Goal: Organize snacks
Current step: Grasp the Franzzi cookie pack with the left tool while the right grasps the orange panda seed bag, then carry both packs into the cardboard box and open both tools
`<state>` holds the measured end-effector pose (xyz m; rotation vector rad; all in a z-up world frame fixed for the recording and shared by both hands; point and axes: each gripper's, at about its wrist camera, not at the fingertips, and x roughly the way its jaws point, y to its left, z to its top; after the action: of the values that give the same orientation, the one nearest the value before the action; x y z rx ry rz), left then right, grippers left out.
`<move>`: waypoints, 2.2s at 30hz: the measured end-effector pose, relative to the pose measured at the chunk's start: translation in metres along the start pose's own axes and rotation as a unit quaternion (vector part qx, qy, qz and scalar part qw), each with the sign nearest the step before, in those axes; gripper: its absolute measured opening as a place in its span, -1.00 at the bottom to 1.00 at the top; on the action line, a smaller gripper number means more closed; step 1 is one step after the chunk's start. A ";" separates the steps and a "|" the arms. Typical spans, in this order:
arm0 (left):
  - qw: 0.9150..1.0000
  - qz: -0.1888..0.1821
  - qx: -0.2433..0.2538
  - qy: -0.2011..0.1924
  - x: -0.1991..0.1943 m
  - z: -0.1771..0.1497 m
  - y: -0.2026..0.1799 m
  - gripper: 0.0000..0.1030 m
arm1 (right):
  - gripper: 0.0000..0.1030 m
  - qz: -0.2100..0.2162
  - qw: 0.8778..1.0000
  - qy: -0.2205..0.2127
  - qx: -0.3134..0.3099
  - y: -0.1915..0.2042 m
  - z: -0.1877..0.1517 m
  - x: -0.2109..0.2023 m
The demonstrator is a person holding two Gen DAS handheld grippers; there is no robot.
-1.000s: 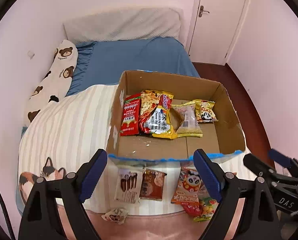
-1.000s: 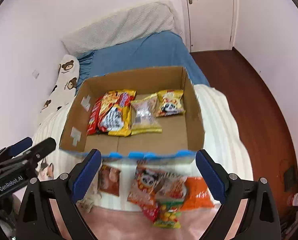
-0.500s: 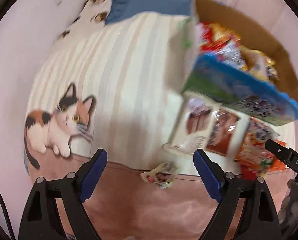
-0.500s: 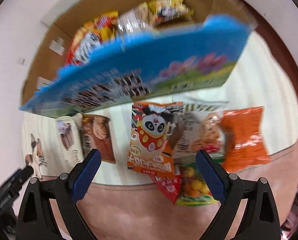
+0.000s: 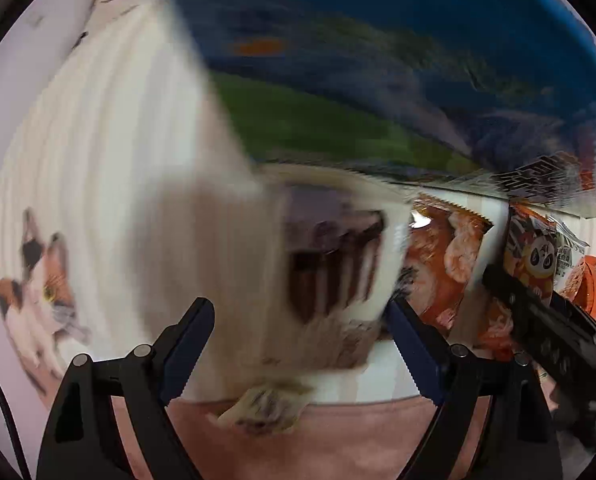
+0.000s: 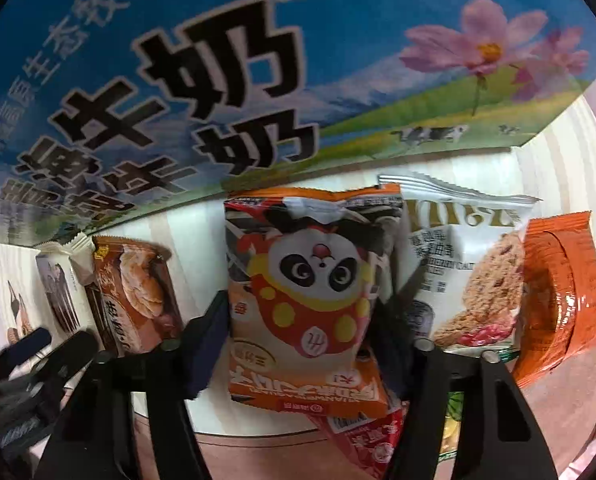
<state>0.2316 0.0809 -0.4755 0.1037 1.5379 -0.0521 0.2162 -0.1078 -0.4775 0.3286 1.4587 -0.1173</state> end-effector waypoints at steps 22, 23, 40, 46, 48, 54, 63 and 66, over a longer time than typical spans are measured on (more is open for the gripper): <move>0.997 -0.042 -0.034 0.060 0.047 -0.064 -0.001 0.19 | 0.25 0.083 0.990 0.090 -0.075 -0.007 -0.076 0.013; 0.997 -0.041 -0.032 0.060 0.049 -0.063 -0.001 0.19 | 0.26 0.079 0.990 0.092 -0.077 -0.005 -0.076 0.014; 0.999 -0.014 -0.017 0.029 0.027 -0.090 -0.025 0.12 | 0.22 0.040 0.989 0.081 -0.114 0.050 -0.092 0.029; 0.999 -0.035 -0.022 0.014 -0.004 -0.103 -0.025 0.11 | 0.20 0.055 0.990 0.063 -0.111 0.038 -0.101 0.014; 0.999 -0.043 -0.020 0.008 -0.016 -0.108 -0.027 0.10 | 0.20 0.064 0.991 0.054 -0.109 0.035 -0.106 0.004; 0.998 -0.065 -0.007 -0.009 -0.048 -0.118 -0.039 0.10 | 0.18 0.077 0.989 0.014 -0.124 0.036 -0.112 -0.039; 0.992 -0.112 0.000 -0.059 -0.110 -0.101 -0.047 0.10 | 0.16 0.113 0.986 -0.030 -0.122 0.030 -0.106 -0.105; 0.987 -0.132 0.001 -0.087 -0.140 -0.085 -0.047 0.10 | 0.16 0.133 0.983 -0.051 -0.114 0.026 -0.097 -0.130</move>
<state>0.1380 0.0384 -0.3402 -0.1014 1.3691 -0.2669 0.1161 -0.0706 -0.3525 0.3209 1.2987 0.2443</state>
